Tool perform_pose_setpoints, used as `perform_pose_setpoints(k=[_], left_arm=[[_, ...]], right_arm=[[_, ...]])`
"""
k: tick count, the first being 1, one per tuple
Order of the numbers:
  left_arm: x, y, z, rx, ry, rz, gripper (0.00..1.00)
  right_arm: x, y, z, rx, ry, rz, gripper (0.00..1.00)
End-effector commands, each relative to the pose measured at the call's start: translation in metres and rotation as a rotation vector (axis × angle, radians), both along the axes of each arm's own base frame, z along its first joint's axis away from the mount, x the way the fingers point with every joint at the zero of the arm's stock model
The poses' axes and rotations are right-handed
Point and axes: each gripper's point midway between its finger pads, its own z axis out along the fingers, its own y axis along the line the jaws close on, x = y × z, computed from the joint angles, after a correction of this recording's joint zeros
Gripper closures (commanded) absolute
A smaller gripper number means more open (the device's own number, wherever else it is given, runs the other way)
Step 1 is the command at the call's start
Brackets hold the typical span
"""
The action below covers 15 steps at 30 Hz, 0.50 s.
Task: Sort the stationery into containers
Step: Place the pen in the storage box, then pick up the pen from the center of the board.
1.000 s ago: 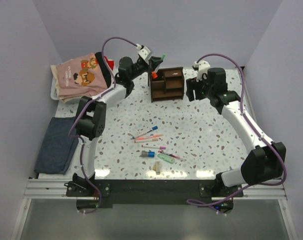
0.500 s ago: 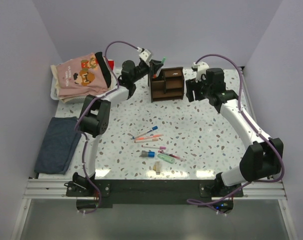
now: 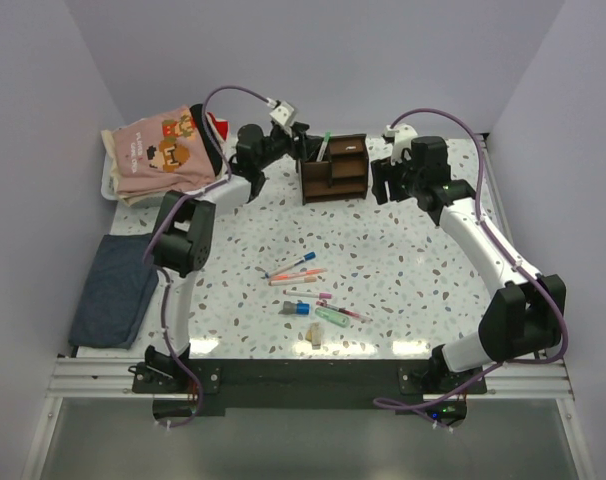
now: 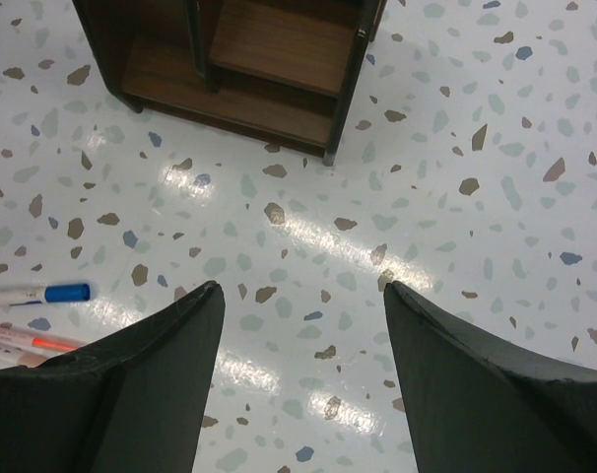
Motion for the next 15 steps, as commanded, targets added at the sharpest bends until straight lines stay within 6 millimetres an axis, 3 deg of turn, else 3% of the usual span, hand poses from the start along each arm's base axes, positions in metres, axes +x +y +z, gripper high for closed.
perform_pose_setpoints(k=[1, 2, 3, 4, 5, 7, 8, 9, 11, 12, 15], left_arm=[[-0.034, 0.039, 0.105, -0.047, -0.165, -0.031, 0.36], [-0.052, 0.045, 0.128, -0.033, -0.2, -0.048, 0.35], [-0.062, 0.047, 0.116, 0.007, -0.146, -0.071, 0.35], [-0.081, 0.047, 0.091, 0.057, -0.085, -0.126, 0.34], [-0.101, 0.053, 0.102, 0.11, -0.128, -0.139, 0.31], [-0.14, 0.056, 0.044, 0.21, 0.04, -0.229, 0.31], [-0.156, 0.06, 0.044, 0.255, 0.028, -0.249, 0.3], [-0.177, 0.064, 0.01, 0.307, 0.18, -0.276, 0.27], [-0.197, 0.062, -0.026, 0.445, 0.271, -0.309, 0.21], [-0.221, 0.065, -0.054, 0.529, 0.408, -0.341, 0.21], [-0.242, 0.061, -0.091, 0.687, 0.504, -0.347, 0.25]], right_arm=[[-0.002, -0.002, 0.019, 0.014, -0.061, -0.003, 0.3], [-0.003, -0.003, 0.017, 0.013, -0.058, -0.003, 0.3], [-0.005, -0.002, 0.018, 0.017, -0.061, 0.001, 0.3], [-0.007, -0.002, 0.014, 0.016, -0.054, 0.002, 0.3], [-0.007, -0.002, 0.015, 0.015, -0.057, 0.003, 0.3], [-0.008, -0.002, 0.013, 0.014, -0.055, 0.007, 0.3], [-0.008, -0.003, 0.013, 0.011, -0.055, 0.005, 0.29], [-0.007, -0.007, 0.013, 0.009, -0.056, -0.023, 0.27], [-0.006, -0.01, 0.012, 0.005, -0.055, -0.05, 0.27], [-0.004, -0.011, 0.012, 0.005, -0.055, -0.062, 0.26], [-0.005, -0.012, 0.011, 0.001, -0.053, -0.061, 0.26]])
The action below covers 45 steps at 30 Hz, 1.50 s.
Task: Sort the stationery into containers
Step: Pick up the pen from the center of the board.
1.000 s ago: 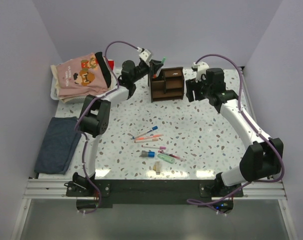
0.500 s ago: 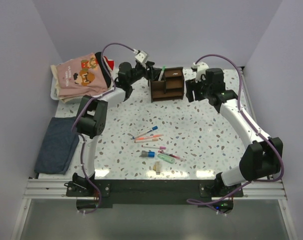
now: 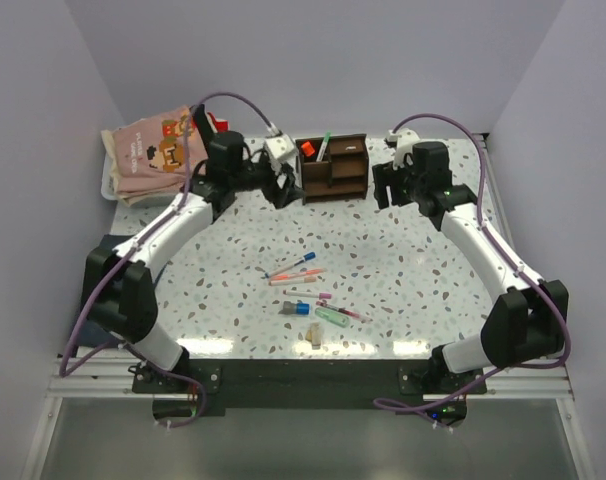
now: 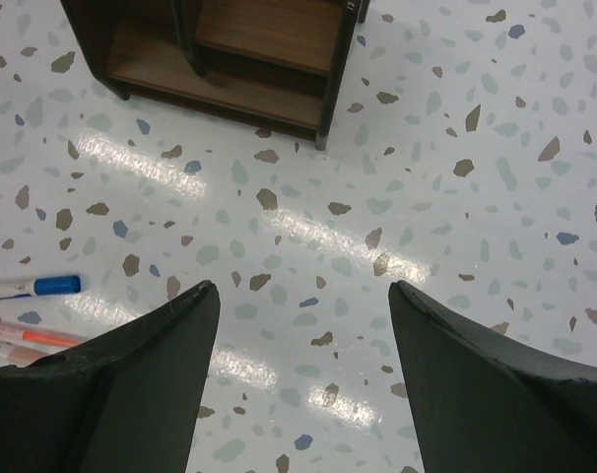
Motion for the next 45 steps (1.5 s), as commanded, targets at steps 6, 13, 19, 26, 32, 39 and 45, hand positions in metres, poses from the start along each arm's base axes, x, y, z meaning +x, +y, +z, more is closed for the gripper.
perform_pose_setpoints(k=[6, 13, 19, 26, 32, 39, 45], left_arm=[[-0.078, 0.016, -0.175, 0.489, 0.398, -0.023, 0.35], [-0.07, 0.008, -0.197, 0.536, 0.425, 0.019, 0.41], [-0.076, -0.011, -0.203, 0.535, 0.416, -0.02, 0.43], [-0.077, -0.024, -0.214, 0.563, 0.419, -0.027, 0.48], [-0.071, -0.02, -0.231, 0.607, 0.422, 0.021, 0.6], [-0.075, -0.014, -0.243, 0.653, 0.423, 0.0, 0.89], [-0.075, -0.037, -0.175, 0.552, 0.302, -0.168, 1.0]], right_arm=[[-0.002, -0.006, 0.013, 0.007, -0.047, -0.036, 0.27], [-0.009, -0.007, 0.008, 0.006, -0.025, -0.029, 0.27], [-0.014, -0.008, 0.003, -0.005, -0.017, -0.023, 0.27], [-0.021, -0.01, -0.004, -0.009, -0.011, -0.022, 0.27], [-0.023, -0.011, -0.006, -0.019, -0.006, -0.018, 0.28], [-0.02, -0.013, -0.009, -0.036, 0.002, -0.015, 0.28], [-0.016, -0.013, -0.006, -0.043, -0.006, -0.02, 0.28]])
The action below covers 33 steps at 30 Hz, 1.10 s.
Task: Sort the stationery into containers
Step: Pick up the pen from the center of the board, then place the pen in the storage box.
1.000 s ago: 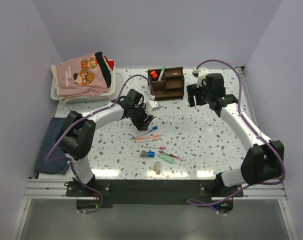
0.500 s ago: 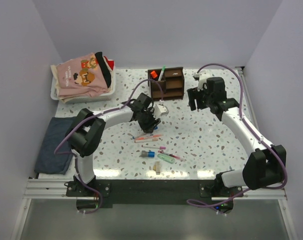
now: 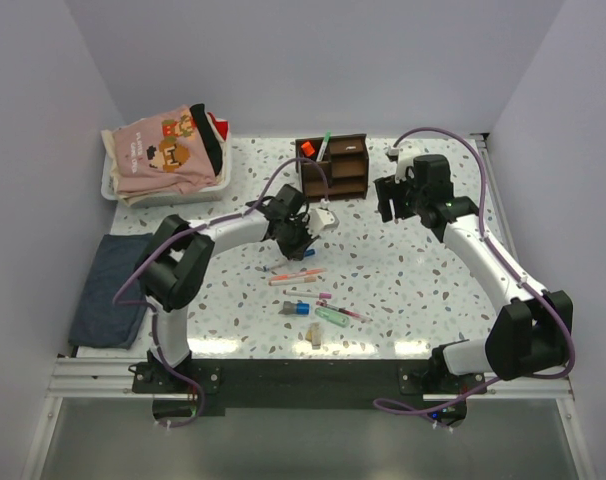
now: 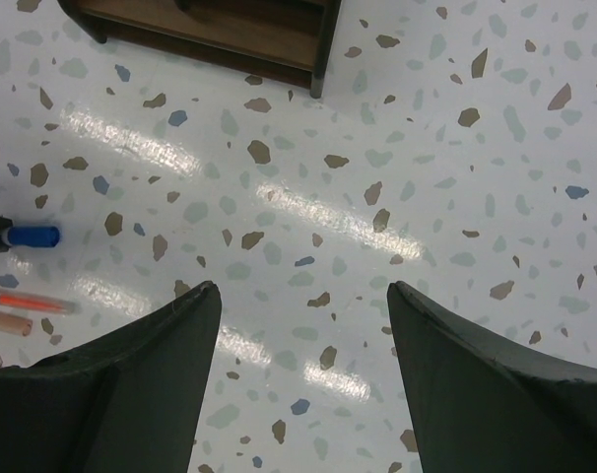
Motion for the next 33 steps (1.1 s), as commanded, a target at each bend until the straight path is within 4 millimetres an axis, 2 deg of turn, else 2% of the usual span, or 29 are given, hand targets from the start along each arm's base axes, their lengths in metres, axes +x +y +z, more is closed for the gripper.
perform_pose_setpoints(k=[1, 2, 3, 5, 6, 7, 8, 10, 11, 12, 13, 14, 15, 16, 17, 18, 20, 21, 22, 23, 24, 25, 27, 28, 30, 31, 33], left_arm=[[0.011, -0.034, 0.086, -0.179, -0.119, -0.19, 1.0], [0.01, -0.036, 0.105, -0.197, -0.153, -0.253, 1.0], [0.015, -0.046, 0.134, -0.263, -0.191, -0.301, 1.0], [0.02, -0.052, 0.164, -0.328, -0.228, -0.342, 1.0], [0.029, -0.056, 0.193, -0.412, -0.262, -0.355, 1.0], [0.036, -0.057, 0.21, -0.463, -0.288, -0.348, 1.0], [0.054, -0.063, 0.238, -0.555, -0.354, -0.315, 1.0], [0.081, -0.047, 0.266, -0.7, -0.358, -0.17, 1.0], [0.106, -0.046, 0.31, -0.824, -0.55, -0.169, 1.0], [0.123, -0.028, 0.302, -0.859, -0.577, -0.092, 1.0], [0.131, -0.023, 0.307, -0.934, -0.571, -0.028, 1.0], [0.139, -0.018, 0.337, -1.015, -0.719, -0.044, 1.0], [0.149, -0.012, 0.344, -1.041, -0.76, -0.022, 1.0], [0.162, -0.017, 0.334, -1.052, -0.746, -0.005, 1.0], [0.17, -0.019, 0.335, -1.059, -0.742, -0.001, 1.0], [0.177, -0.021, 0.353, -1.088, -0.77, -0.012, 1.0], [0.192, -0.027, 0.341, -1.121, -0.747, 0.007, 1.0], [0.197, -0.03, 0.353, -1.138, -0.767, -0.005, 1.0], [0.207, -0.035, 0.337, -1.139, -0.734, 0.01, 1.0], [0.211, -0.036, 0.345, -1.153, -0.746, 0.003, 1.0], [0.216, -0.037, 0.341, -1.156, -0.742, 0.015, 1.0], [0.222, -0.04, 0.33, -1.152, -0.726, 0.023, 1.0], [0.229, -0.041, 0.329, -1.155, -0.731, 0.037, 1.0], [0.233, -0.042, 0.32, -1.151, -0.721, 0.047, 1.0], [0.239, -0.043, 0.314, -1.151, -0.722, 0.056, 1.0], [0.244, -0.044, 0.302, -1.146, -0.707, 0.063, 1.0], [0.248, -0.046, 0.296, -1.147, -0.699, 0.07, 1.0]], right_arm=[[0.009, -0.002, 0.015, -0.01, -0.051, -0.003, 0.28], [0.009, -0.002, 0.014, -0.009, -0.052, -0.003, 0.28], [0.01, -0.002, 0.015, -0.008, -0.055, -0.004, 0.28], [0.011, -0.001, 0.015, -0.003, -0.058, -0.003, 0.28], [0.012, 0.0, 0.015, 0.0, -0.061, -0.003, 0.28], [0.013, 0.0, 0.015, 0.0, -0.064, -0.004, 0.28], [0.013, -0.001, 0.015, -0.001, -0.067, -0.006, 0.28], [0.014, -0.001, 0.015, -0.003, -0.069, -0.009, 0.28], [0.014, -0.001, 0.016, -0.003, -0.071, -0.01, 0.28], [0.014, -0.001, 0.016, -0.004, -0.073, -0.011, 0.28], [0.015, -0.001, 0.016, -0.003, -0.073, -0.01, 0.28], [0.015, -0.002, 0.016, -0.003, -0.073, -0.012, 0.28], [0.016, -0.002, 0.015, -0.005, -0.07, -0.013, 0.28], [0.016, -0.001, 0.016, -0.005, -0.071, -0.013, 0.28], [0.017, -0.001, 0.016, -0.005, -0.073, -0.012, 0.28], [0.018, -0.001, 0.016, -0.007, -0.071, -0.011, 0.28], [0.019, -0.001, 0.016, -0.011, -0.068, -0.009, 0.28], [0.02, -0.001, 0.015, -0.013, -0.064, -0.008, 0.28], [0.021, -0.001, 0.015, -0.016, -0.065, -0.009, 0.28], [0.021, -0.002, 0.014, -0.018, -0.064, -0.01, 0.28], [0.022, -0.001, 0.013, -0.022, -0.062, -0.01, 0.28], [0.023, -0.002, 0.013, -0.022, -0.062, -0.013, 0.28], [0.024, -0.001, 0.015, -0.024, -0.064, -0.012, 0.28], [0.025, -0.001, 0.013, -0.026, -0.06, -0.011, 0.28], [0.025, -0.002, 0.013, -0.03, -0.056, -0.011, 0.28], [0.026, -0.002, 0.013, -0.032, -0.056, -0.011, 0.28], [0.027, -0.003, 0.013, -0.037, -0.051, -0.012, 0.28]])
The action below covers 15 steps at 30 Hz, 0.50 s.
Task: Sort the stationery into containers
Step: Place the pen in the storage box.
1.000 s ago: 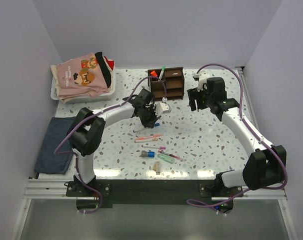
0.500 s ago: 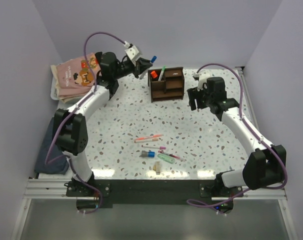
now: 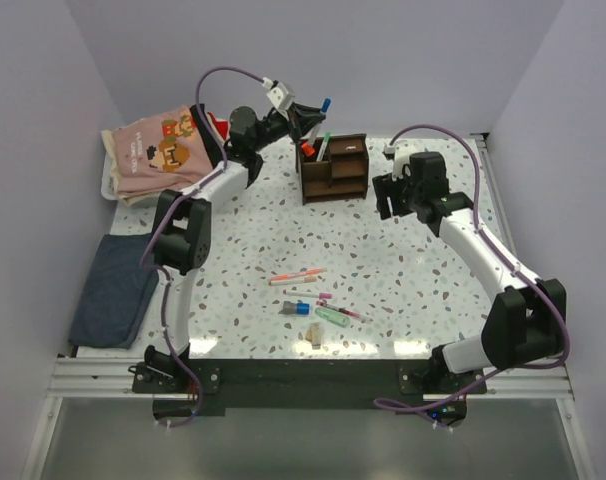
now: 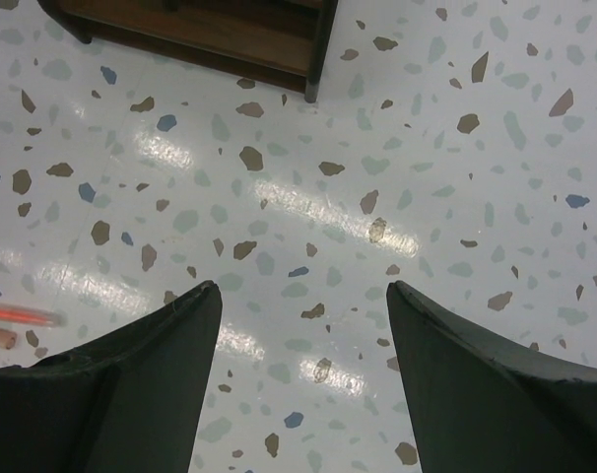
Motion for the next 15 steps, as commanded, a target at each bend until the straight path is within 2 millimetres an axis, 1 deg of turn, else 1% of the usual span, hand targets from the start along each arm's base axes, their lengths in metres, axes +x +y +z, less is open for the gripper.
perform_pose_setpoints(k=[1, 3, 4, 8, 11, 13, 14, 15], left_arm=[[0.01, 0.0, 0.02, -0.063, -0.073, 0.016, 1.0], [0.013, -0.001, 0.011, -0.061, -0.062, 0.019, 1.0], [0.014, -0.002, 0.004, -0.057, -0.052, 0.019, 1.0], [0.015, -0.003, -0.015, -0.041, -0.033, 0.013, 1.0], [0.015, -0.003, -0.025, -0.014, -0.049, 0.011, 0.84], [0.015, -0.003, -0.029, -0.001, -0.055, 0.007, 0.78], [0.016, -0.002, -0.031, 0.002, -0.053, 0.011, 0.69], [0.016, -0.001, -0.033, 0.004, -0.052, 0.013, 0.66]], right_arm=[[0.016, -0.002, 0.021, -0.017, -0.062, -0.011, 0.28], [0.017, -0.003, 0.021, -0.023, -0.057, -0.011, 0.28], [0.018, -0.003, 0.02, -0.026, -0.055, -0.009, 0.28], [0.019, -0.003, 0.018, -0.032, -0.047, -0.008, 0.28], [0.02, -0.003, 0.016, -0.034, -0.039, -0.008, 0.28], [0.02, -0.003, 0.013, -0.034, -0.031, -0.007, 0.28], [0.02, -0.002, 0.012, -0.031, -0.028, -0.006, 0.28], [0.02, -0.001, 0.011, -0.031, -0.024, -0.005, 0.28]])
